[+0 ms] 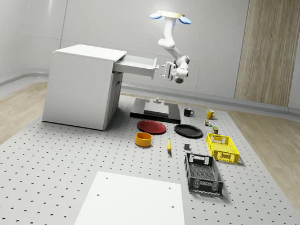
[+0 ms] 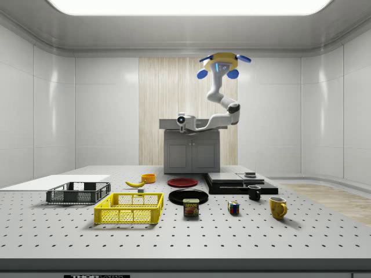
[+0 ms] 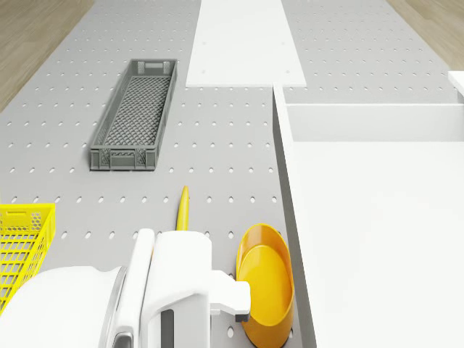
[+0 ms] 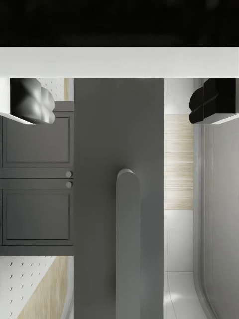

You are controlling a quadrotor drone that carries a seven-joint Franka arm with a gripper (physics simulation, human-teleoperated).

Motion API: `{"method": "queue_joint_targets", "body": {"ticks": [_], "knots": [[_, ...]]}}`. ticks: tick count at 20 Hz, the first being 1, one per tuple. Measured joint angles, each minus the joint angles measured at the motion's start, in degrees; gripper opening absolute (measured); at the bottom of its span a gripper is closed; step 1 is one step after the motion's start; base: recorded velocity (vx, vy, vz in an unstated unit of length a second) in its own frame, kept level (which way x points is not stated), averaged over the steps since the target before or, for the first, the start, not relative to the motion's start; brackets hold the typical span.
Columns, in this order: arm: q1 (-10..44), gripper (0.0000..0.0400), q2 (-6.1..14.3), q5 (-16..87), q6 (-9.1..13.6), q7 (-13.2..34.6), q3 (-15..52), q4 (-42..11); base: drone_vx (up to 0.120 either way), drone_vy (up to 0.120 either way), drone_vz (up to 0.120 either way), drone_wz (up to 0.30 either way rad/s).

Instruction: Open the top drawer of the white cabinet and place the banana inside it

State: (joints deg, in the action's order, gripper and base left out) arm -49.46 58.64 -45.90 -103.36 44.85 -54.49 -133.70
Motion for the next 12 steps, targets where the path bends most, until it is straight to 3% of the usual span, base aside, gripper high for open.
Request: {"method": "queue_joint_targets", "body": {"ticks": [10, 11, 12], "knots": [[-1.0, 0.04, 1.1, 1.5, -0.8, 0.9, -0.1, 0.1, 0.12, 0.12, 0.0, 0.0], [-1.5, 0.04, 2.3, 0.0, -0.9, 0.8, -1.0, -0.1, 0.12, 0.12, 0.0, 0.0], [-3.1, 0.04, 5.6, -5.4, -2.7, -1.9, -3.5, -2.6, 0.12, 0.12, 0.0, 0.0]]}}
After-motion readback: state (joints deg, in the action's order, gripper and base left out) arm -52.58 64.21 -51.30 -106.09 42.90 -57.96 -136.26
